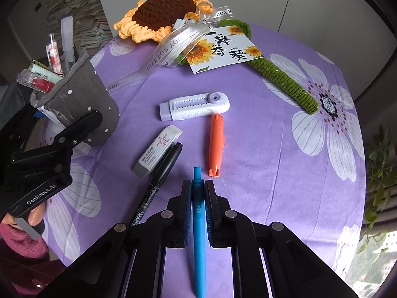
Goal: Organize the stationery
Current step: 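Insert the blue pen into the pen holder and open the right gripper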
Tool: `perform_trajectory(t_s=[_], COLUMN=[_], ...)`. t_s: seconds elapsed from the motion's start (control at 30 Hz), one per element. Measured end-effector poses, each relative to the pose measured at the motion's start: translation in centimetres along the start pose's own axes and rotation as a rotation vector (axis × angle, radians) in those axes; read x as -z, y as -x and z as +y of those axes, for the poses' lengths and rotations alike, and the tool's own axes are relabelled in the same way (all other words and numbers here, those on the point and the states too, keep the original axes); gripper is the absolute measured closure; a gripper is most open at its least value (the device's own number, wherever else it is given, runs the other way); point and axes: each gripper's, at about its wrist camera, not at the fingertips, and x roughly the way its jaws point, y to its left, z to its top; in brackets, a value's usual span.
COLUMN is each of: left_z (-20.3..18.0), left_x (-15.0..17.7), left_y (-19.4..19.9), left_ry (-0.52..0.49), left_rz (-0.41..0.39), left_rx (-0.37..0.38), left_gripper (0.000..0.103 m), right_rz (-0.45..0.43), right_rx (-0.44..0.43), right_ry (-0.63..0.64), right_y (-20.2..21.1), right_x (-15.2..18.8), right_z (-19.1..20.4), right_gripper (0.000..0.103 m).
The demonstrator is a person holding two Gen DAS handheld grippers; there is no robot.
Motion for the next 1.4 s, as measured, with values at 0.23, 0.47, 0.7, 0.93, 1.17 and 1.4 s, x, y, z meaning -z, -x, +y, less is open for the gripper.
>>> perform_trajectory(t_s=[0.23, 0.47, 0.7, 0.93, 1.17, 1.4], left_z=[0.0, 0.0, -0.1, -0.2, -0.2, -0.2], left_x=[0.0, 0.0, 0.0, 0.0, 0.0, -0.1], left_y=[0.0, 0.0, -0.1, -0.1, -0.1, -0.3], left_ry=[0.0, 0.0, 0.002, 0.003, 0.003, 0.004], left_rz=[0.0, 0.0, 0.005, 0.007, 0.007, 0.008], left_rx=[0.0, 0.0, 0.001, 0.002, 0.002, 0.002], left_gripper=[0.032, 0.031, 0.031, 0.031, 0.031, 0.031], right_rz=[-0.187, -0.424, -0.547, -0.525, -0.381, -0.302], right_rx=[-0.051, -0.116, -0.205, -0.252, -0.244, -0.276], right_ry=[-0.024, 0.013, 0.074, 0.103, 0.091, 0.077], right_y=[6.7, 14.2, 17.2, 14.3, 8.0, 6.8], right_x=[-0.1, -1.4, -5.6, -8.7, -9.7, -9.1], right_z=[0.7, 2.9, 5.2, 7.3, 8.0, 7.5], right_gripper=[0.092, 0.092, 0.092, 0.092, 0.092, 0.092])
